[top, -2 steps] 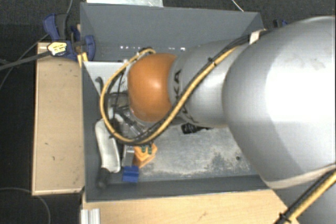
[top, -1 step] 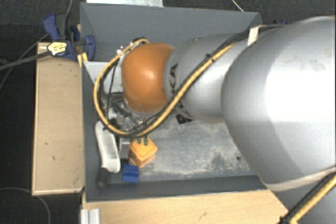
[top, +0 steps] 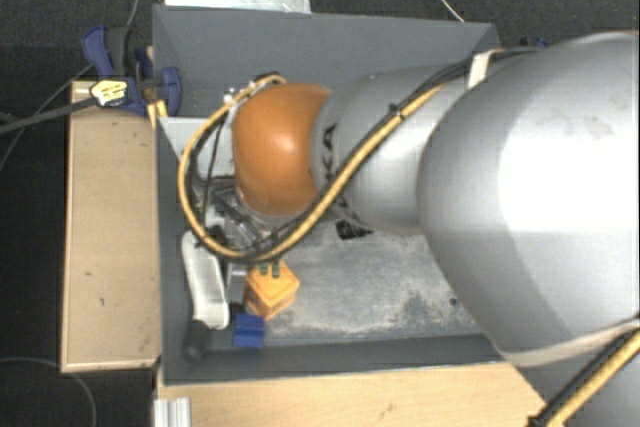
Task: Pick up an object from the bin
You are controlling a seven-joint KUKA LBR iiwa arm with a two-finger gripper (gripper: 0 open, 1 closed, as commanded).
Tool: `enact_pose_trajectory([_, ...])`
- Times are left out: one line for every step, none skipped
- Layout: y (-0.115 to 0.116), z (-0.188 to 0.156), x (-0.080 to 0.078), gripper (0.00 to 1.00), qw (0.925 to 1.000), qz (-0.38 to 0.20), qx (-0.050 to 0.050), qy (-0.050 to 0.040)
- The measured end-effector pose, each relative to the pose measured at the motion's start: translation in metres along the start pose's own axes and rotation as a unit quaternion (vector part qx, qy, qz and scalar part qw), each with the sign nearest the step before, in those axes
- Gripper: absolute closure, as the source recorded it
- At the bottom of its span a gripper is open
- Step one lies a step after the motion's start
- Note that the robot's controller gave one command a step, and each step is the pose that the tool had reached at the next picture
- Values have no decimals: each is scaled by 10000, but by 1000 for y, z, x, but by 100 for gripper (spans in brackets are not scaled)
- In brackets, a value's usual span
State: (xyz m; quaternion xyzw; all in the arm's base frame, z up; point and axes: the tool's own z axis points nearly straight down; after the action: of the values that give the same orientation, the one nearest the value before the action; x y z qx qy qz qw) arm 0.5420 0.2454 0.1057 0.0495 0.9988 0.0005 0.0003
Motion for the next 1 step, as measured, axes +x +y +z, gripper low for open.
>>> enact_pose_trajectory([-2, 1, 1, 0, 10000, 0, -1, 3])
